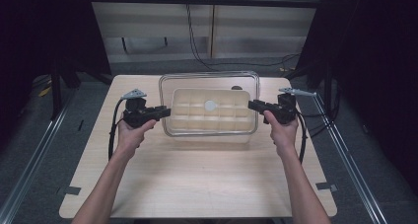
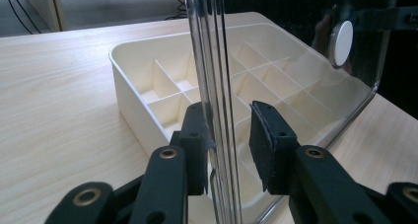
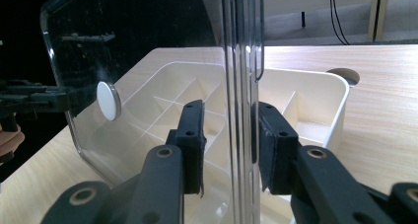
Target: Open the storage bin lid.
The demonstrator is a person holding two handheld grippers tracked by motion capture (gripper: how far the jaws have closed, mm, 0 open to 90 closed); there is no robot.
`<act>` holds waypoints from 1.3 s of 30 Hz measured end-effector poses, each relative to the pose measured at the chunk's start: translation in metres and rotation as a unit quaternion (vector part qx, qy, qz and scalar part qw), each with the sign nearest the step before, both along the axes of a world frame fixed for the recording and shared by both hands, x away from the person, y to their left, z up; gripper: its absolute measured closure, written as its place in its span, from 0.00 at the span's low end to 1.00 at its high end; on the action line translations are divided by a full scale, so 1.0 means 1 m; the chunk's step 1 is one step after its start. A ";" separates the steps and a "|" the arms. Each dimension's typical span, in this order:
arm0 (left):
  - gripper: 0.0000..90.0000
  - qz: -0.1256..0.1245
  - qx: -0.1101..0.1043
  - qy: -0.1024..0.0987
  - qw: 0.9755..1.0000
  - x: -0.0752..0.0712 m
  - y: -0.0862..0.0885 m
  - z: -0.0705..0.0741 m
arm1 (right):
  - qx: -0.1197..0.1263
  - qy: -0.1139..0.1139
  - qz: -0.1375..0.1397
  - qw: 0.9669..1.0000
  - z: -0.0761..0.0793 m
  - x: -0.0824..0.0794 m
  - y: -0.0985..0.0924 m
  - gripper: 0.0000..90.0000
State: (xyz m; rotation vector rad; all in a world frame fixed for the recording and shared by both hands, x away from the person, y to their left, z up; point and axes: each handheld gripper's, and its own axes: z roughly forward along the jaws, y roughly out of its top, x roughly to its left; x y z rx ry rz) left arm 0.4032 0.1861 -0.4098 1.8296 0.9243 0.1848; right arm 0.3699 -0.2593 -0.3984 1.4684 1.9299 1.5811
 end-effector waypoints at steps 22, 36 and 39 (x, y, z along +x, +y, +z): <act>0.77 -0.011 0.003 -0.013 1.000 -0.012 -0.003 0.007 | 0.003 -0.023 -0.002 1.000 -0.002 -0.022 -0.003 0.75; 0.77 -0.016 0.011 -0.024 1.000 -0.024 -0.003 0.014 | -0.007 -0.030 0.004 1.000 0.003 -0.037 -0.003 0.75; 0.77 -0.017 0.017 -0.024 0.999 -0.028 -0.004 0.014 | -0.011 -0.028 0.004 1.000 0.001 -0.040 -0.003 0.75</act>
